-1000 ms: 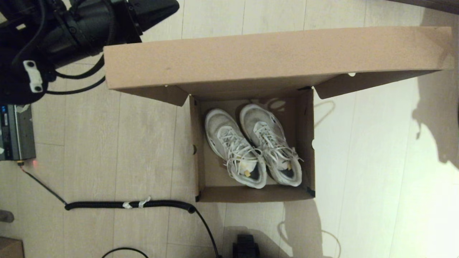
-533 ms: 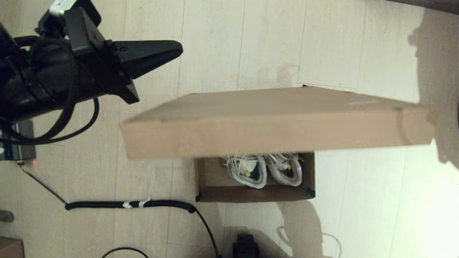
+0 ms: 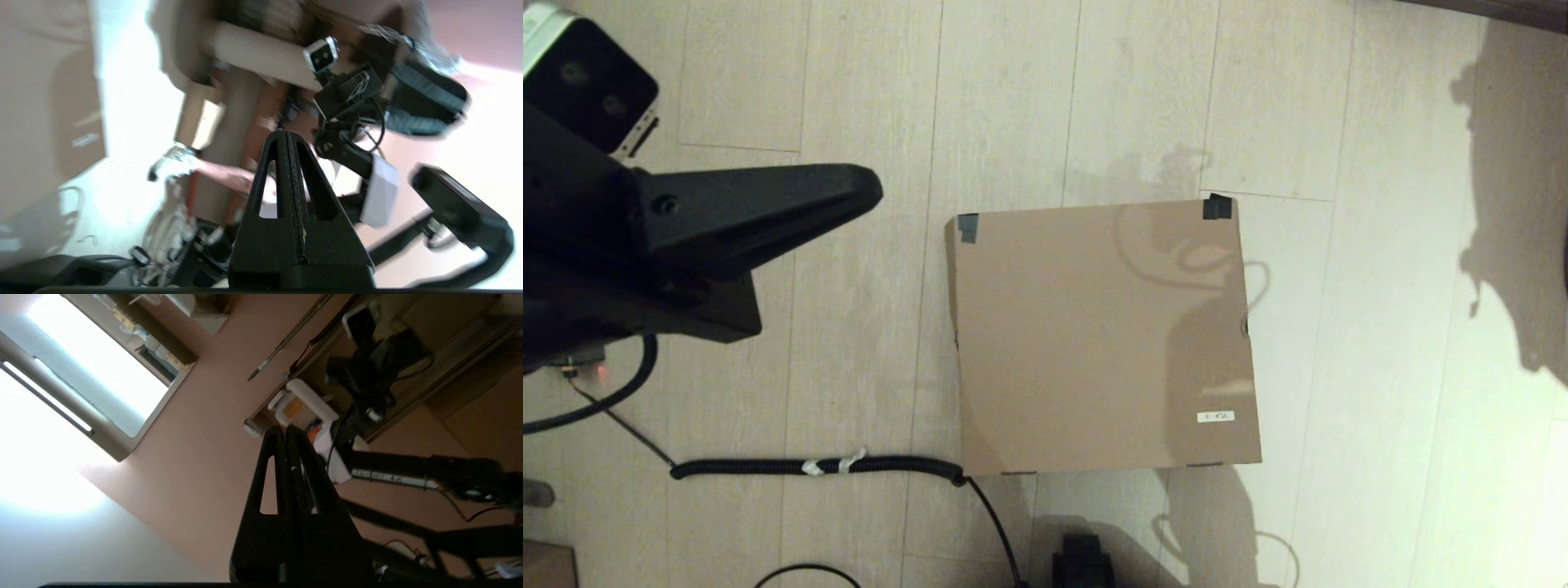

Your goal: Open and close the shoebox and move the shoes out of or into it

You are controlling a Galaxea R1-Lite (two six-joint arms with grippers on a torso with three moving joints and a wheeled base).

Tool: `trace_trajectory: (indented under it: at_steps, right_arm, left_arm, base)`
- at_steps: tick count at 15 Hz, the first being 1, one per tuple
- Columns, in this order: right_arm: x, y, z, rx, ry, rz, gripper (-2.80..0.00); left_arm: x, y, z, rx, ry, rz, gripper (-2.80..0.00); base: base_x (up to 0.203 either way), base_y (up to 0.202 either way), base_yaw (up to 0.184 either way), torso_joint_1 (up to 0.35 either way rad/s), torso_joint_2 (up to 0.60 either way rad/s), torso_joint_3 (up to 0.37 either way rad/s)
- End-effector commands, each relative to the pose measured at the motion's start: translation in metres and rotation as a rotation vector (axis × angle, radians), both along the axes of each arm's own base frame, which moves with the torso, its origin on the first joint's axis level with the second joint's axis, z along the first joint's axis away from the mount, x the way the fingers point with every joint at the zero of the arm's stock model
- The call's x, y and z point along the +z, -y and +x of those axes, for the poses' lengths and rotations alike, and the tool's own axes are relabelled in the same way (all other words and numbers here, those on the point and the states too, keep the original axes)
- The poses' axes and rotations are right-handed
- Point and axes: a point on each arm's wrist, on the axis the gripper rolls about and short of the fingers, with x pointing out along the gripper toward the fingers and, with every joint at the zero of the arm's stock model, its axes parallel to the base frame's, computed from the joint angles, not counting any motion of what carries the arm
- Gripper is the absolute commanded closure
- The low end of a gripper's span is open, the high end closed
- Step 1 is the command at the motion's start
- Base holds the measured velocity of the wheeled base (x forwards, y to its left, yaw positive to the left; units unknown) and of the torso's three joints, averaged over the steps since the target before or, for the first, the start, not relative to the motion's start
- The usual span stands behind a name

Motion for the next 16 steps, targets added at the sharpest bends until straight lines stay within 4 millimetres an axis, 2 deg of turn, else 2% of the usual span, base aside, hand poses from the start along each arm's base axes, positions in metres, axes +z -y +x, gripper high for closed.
trace_trajectory:
  at_steps: [1, 4, 6, 8, 10, 13, 16]
  right_arm:
    - [-0.008, 0.003, 0.034, -0.028, -0.042, -0.016, 0.0]
    - [-0.044, 0.011, 0.106, -0.168, 0.066, -0.121, 0.0]
    - [-0.072, 0.015, 0.135, -0.255, 0.173, -0.207, 0.0]
    - [-0.101, 0.022, 0.148, -0.322, 0.231, -0.284, 0.0]
    - [-0.135, 0.024, 0.153, -0.378, 0.337, -0.395, 0.0]
    - [-0.186, 0.028, 0.163, -0.6, 0.473, -0.628, 0.0]
    - [-0.205, 0.018, 0.173, -0.945, 0.399, -0.856, 0.0]
  left_arm:
    - [-0.002, -0.006, 0.003, 0.067, -0.017, -0.003, 0.0]
    - [-0.015, 0.001, 0.04, 0.275, -0.031, 0.034, 0.0]
    - [-0.04, 0.006, 0.055, 0.375, 0.072, 0.184, 0.0]
    - [-0.085, 0.012, 0.066, 0.478, 0.129, 0.41, 0.0]
    - [-0.119, 0.019, 0.068, 0.567, 0.164, 0.619, 0.0]
    - [-0.131, 0.03, 0.061, 0.561, 0.151, 0.667, 0.0]
    - [-0.139, 0.032, 0.069, 0.629, 0.117, 0.712, 0.0]
  base:
    - [0.0, 0.0, 0.0, 0.0, 0.0, 0.0]
    - [0.0, 0.0, 0.0, 0.0, 0.0, 0.0]
    - [0.0, 0.0, 0.0, 0.0, 0.0, 0.0]
    - [0.0, 0.0, 0.0, 0.0, 0.0, 0.0]
    - [0.0, 0.0, 0.0, 0.0, 0.0, 0.0]
    - [0.0, 0.0, 0.0, 0.0, 0.0, 0.0]
    - [0.0, 0.0, 0.0, 0.0, 0.0, 0.0]
